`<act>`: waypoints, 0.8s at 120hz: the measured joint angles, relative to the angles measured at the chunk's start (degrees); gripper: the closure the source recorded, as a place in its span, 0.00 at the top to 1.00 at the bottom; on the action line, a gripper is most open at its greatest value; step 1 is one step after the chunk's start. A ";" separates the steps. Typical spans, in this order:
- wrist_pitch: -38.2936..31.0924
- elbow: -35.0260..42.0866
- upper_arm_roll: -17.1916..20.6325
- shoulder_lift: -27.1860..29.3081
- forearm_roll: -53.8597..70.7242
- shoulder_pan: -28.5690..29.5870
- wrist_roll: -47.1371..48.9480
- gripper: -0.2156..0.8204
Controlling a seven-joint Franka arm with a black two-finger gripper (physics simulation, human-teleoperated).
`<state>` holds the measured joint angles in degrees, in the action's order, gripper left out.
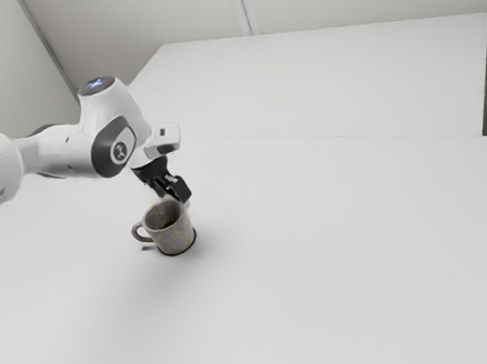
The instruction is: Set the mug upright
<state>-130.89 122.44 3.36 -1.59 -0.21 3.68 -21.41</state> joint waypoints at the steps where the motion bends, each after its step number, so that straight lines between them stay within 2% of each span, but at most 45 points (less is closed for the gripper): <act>1: 0.40 -0.67 0.01 0.01 -0.05 -0.05 0.04 0.69; 18: 8.36 -12.07 -0.01 -1.27 -0.56 -0.60 0.77 0.74; 30: 14.75 -21.34 -0.28 -4.16 -1.79 -0.25 1.52 0.76; 55: 26.85 -35.70 -1.34 -6.67 -3.18 0.04 3.27 0.78; 73: 33.03 -38.54 -1.51 -6.79 -3.27 -0.44 4.37 0.79; 96: 36.40 -38.65 -1.52 -6.69 -2.95 -0.33 5.21 0.79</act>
<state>-94.49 83.79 1.84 -8.28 -3.16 3.36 -16.19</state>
